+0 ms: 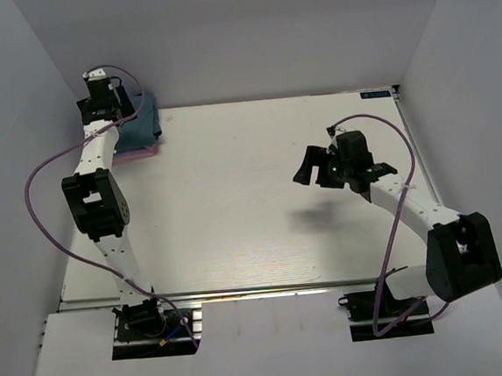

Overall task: Fold and stack the t-shirts
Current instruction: Put the neatly folded tshirt into the corner of the board with the left arm

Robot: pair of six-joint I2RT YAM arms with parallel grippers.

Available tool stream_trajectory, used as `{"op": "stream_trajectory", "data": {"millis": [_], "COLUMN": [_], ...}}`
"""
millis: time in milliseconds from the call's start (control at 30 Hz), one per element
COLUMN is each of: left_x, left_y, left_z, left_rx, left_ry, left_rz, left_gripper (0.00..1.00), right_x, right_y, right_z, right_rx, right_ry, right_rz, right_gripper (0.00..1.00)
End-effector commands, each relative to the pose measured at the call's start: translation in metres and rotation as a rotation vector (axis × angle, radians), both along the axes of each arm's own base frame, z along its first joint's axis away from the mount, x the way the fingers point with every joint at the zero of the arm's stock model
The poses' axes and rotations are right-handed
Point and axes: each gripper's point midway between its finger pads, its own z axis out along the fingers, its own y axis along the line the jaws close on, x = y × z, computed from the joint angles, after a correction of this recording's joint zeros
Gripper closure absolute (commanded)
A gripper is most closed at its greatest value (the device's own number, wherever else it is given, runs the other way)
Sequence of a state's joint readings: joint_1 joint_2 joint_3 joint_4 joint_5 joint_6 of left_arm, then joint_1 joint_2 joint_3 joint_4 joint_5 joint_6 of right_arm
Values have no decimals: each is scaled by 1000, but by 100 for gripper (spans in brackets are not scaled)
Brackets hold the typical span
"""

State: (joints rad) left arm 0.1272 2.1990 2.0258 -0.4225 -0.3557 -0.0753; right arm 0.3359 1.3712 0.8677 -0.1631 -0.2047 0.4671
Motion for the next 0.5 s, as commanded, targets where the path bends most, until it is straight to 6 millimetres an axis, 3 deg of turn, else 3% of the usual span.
{"op": "stream_trajectory", "data": {"millis": [0, 33, 67, 100, 133, 200, 233, 267, 300, 333, 367, 400, 433, 467], "left_x": [-31, -44, -53, -61, -69, -99, -120, -137, -150, -173, -186, -201, -222, -232], "left_y": [-81, -94, -104, -130, -142, -177, -187, -195, -206, -225, -229, -233, -241, -245], "left_z": [75, 51, 46, 43, 41, 34, 10, 26, 26, 3, 2, 20, 4, 4], "left_rx": [-232, -257, -267, -307, -321, -342, -359, -367, -380, -379, -367, -372, -367, -359], "left_ry": [-157, -107, -96, -93, -83, -40, 22, -12, -17, 29, 27, -21, 28, 31], "left_rz": [-199, -204, -197, -207, -219, -273, -275, -285, -303, -348, -347, -360, -361, -374], "left_gripper": [0, 0, 0, 0, 0, 0, 0, 0, 0, 0, 0, 0, 0, 0], "right_x": [3, -1, -3, -8, -15, -23, -33, -36, -40, -42, -48, -52, -55, -58], "right_y": [-2, -4, -8, -10, -12, -18, -21, -23, -23, -27, -30, -32, -32, -36], "right_z": [34, 27, 38, 32, 23, 29, 22, 25, 29, 27, 22, 26, 22, 14], "right_rx": [31, 27, 41, 40, 42, 50, 47, 56, 61, 54, 51, 51, 50, 43], "right_ry": [-121, -113, -148, -149, -127, -156, -151, -168, -186, -178, -176, -192, -195, -188], "right_rz": [-16, -21, -40, -47, -55, -70, -69, -74, -72, -87, -90, -92, -90, -96], "right_gripper": [10, 10, 10, 10, 10, 10, 10, 10, 10, 10, 10, 10, 10, 10]}}
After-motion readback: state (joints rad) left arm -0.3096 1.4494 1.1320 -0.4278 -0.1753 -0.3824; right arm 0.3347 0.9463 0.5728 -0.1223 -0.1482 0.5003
